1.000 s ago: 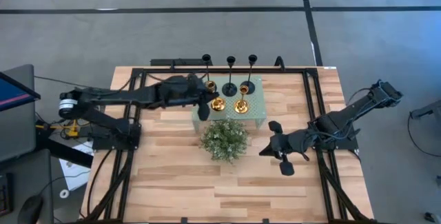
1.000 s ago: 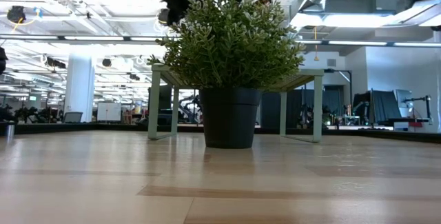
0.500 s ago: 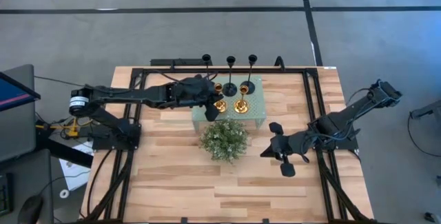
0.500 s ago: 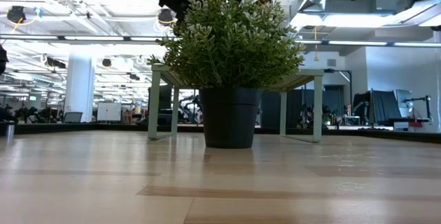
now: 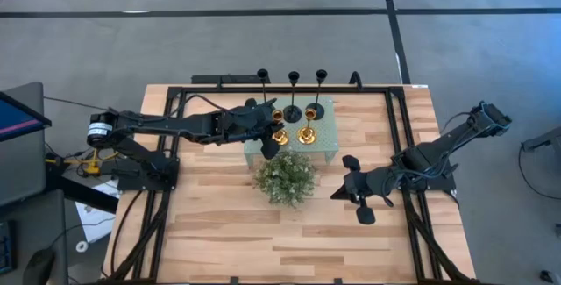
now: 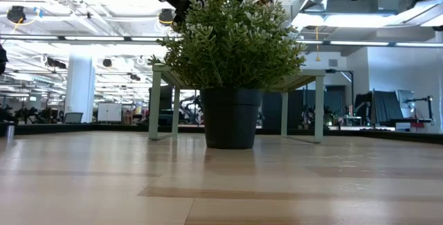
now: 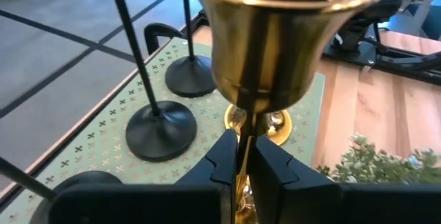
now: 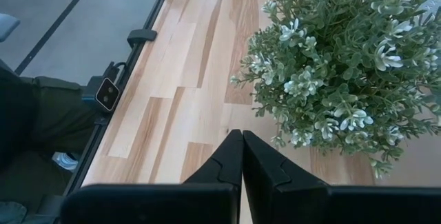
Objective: Pick & Place candle stick holders
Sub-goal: Put the gold candle holder on the shelf
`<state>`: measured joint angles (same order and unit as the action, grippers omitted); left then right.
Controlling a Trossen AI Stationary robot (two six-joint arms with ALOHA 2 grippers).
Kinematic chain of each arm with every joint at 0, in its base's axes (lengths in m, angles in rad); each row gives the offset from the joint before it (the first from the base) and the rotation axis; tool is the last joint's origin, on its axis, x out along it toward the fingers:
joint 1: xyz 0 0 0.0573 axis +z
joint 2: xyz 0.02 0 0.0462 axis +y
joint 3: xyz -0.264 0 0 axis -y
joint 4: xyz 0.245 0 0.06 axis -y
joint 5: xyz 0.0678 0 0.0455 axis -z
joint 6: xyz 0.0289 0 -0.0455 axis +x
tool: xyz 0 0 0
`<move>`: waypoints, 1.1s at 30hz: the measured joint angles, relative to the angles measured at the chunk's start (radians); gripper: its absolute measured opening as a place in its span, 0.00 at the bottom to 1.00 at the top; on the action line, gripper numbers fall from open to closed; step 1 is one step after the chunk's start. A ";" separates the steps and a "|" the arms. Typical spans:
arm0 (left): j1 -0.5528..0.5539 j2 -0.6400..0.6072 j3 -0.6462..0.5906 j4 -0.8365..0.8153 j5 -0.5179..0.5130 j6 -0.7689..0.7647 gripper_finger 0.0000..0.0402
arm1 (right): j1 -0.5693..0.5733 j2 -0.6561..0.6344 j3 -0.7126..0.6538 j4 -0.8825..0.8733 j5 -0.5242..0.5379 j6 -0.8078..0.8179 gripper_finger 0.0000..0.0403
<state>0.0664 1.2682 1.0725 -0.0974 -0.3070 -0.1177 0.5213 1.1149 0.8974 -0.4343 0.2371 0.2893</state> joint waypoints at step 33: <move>0.001 0.036 -0.002 0.009 -0.041 -0.011 0.07 | 0.000 0.000 0.000 0.001 0.000 0.000 0.00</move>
<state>0.0669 1.3041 1.0710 -0.0887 -0.3481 -0.1284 0.5217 1.1152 0.8974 -0.4335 0.2371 0.2893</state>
